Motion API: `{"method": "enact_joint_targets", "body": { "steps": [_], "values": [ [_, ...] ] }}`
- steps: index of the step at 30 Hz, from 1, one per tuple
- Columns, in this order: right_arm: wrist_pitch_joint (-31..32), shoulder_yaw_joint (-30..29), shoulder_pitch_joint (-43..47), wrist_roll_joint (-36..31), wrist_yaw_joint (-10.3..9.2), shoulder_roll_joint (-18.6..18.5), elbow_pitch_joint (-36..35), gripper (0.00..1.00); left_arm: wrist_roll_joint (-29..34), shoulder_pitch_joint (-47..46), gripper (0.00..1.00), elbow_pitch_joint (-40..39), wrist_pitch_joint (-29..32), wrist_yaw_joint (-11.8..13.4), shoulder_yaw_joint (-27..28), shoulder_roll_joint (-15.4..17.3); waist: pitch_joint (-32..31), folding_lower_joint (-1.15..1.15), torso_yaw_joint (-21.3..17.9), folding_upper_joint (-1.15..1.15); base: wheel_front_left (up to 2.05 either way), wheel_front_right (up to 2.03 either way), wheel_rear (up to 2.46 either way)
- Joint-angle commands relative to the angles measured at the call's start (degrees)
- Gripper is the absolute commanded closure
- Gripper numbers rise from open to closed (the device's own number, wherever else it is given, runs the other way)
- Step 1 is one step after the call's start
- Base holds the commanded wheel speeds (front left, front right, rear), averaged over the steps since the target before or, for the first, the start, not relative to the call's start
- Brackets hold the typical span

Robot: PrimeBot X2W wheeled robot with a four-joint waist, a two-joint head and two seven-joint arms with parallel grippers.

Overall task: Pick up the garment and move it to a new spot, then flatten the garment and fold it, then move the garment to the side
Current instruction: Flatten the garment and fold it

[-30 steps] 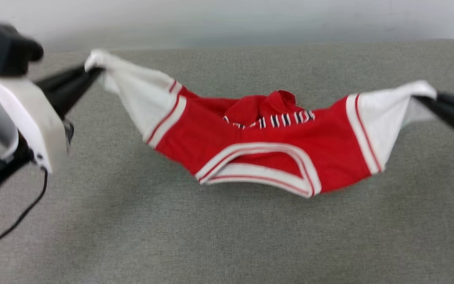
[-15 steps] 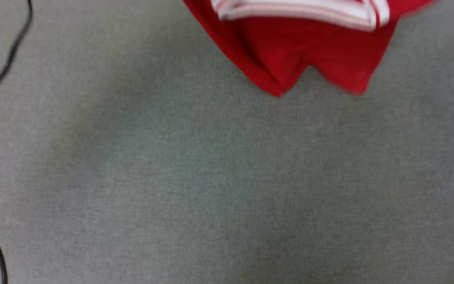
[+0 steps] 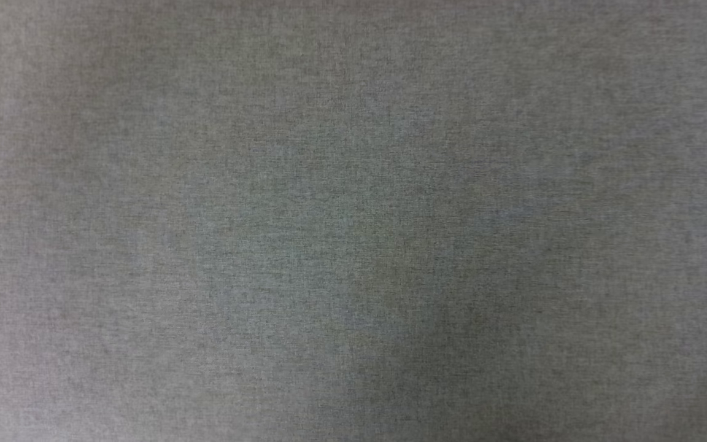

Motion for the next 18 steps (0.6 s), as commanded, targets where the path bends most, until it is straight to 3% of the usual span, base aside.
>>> {"method": "enact_joint_targets", "body": {
  "steps": [1,5,11,18],
  "values": [
    [-0.7,0.2,-0.9,-0.4,-0.02,0.4,0.9,1.00,0.2,-1.0,1.00,0.6,-0.5,-0.5,0.1,-0.2,0.5,-0.02,0.4,0.00,0.00,0.00,0.00],
    [-4.1,2.1,-1.0,-0.9,-0.02,1.6,4.2,1.00,0.9,0.5,1.00,3.7,-2.1,-1.5,-0.9,-0.7,-0.1,-0.02,0.7,0.00,0.00,0.00,0.00],
    [-9.7,6.5,7.5,1.1,-0.02,2.5,7.9,1.00,0.8,8.4,1.00,6.6,-4.7,-2.4,-3.8,-0.6,-3.5,-0.02,0.0,0.00,0.00,0.00,0.00],
    [-17.3,14.6,25.2,6.3,-0.02,1.4,8.5,1.00,-1.0,29.2,1.00,4.2,-12.3,-1.5,-6.5,2.6,-10.9,-0.02,-1.2,0.00,0.00,0.00,0.00]
  ]
}}
